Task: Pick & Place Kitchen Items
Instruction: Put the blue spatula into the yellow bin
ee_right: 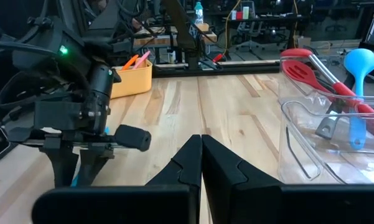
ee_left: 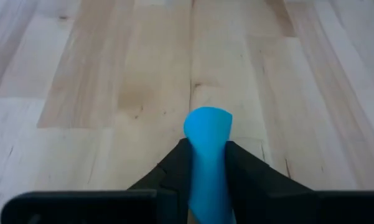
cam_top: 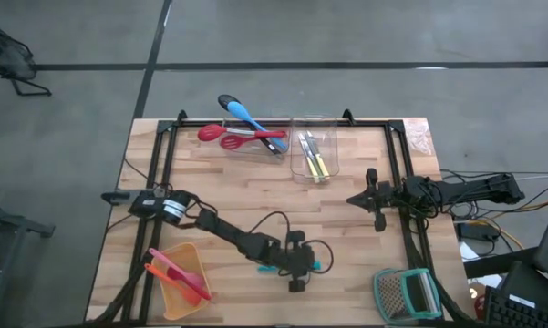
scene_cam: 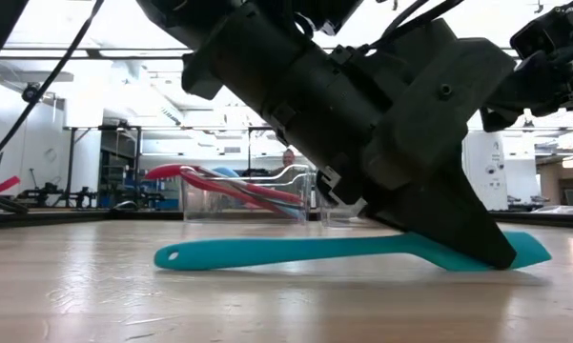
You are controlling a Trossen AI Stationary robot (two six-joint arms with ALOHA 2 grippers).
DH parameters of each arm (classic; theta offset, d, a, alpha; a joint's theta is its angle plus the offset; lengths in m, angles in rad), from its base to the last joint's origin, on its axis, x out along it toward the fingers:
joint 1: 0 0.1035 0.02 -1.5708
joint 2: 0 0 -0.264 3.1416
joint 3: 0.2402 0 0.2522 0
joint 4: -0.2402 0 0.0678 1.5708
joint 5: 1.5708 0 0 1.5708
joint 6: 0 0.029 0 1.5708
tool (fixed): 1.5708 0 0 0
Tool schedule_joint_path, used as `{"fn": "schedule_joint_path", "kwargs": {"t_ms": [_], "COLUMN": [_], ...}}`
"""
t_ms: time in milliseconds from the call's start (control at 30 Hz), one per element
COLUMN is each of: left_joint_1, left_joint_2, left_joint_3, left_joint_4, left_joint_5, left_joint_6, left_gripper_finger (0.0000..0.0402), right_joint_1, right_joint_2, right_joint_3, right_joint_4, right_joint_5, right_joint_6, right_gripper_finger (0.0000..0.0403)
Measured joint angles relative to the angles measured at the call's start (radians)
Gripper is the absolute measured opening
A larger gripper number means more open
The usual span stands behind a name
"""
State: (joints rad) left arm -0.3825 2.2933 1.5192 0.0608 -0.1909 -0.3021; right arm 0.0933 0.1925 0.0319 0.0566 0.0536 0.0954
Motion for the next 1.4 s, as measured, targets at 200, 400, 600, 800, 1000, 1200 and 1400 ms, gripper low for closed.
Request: {"fn": "schedule_joint_path", "kwargs": {"t_ms": [200, 400, 600, 800, 1000, 1200, 1400], "left_joint_1": [-0.009, -0.051, -0.116, -0.141, -0.232, -0.364, -0.501], "left_joint_2": [-0.041, -0.122, -0.228, -0.380, -0.548, -0.708, -0.828], "left_joint_3": [-0.004, -0.006, -0.010, -0.008, -0.064, -0.190, -0.333], "left_joint_4": [-0.048, -0.265, -0.525, -0.721, -0.784, -0.813, -0.809], "left_joint_5": [0.033, 0.079, 0.138, 0.153, 0.206, 0.170, 0.034], "left_joint_6": [0.052, 0.144, 0.321, 0.302, 0.237, 0.158, -0.021], "left_gripper_finger": [0.0080, 0.0078, 0.0077, 0.0076, 0.0056, 0.0055, 0.0055], "right_joint_1": [0.000, 0.000, 0.000, 0.000, 0.000, 0.000, 0.000], "right_joint_2": [0.001, 0.000, 0.001, 0.001, 0.000, 0.000, 0.000], "right_joint_3": [0.000, 0.000, 0.000, 0.000, 0.000, 0.000, 0.000], "right_joint_4": [0.000, 0.001, -0.001, 0.000, 0.001, 0.000, 0.000], "right_joint_5": [0.000, 0.000, 0.000, 0.000, 0.000, 0.000, 0.000], "right_joint_6": [-0.001, 0.000, 0.001, 0.000, 0.000, 0.000, 0.002], "right_gripper_finger": [0.0009, 0.0008, 0.0009, 0.0009, 0.0008, 0.0009, 0.0008]}}
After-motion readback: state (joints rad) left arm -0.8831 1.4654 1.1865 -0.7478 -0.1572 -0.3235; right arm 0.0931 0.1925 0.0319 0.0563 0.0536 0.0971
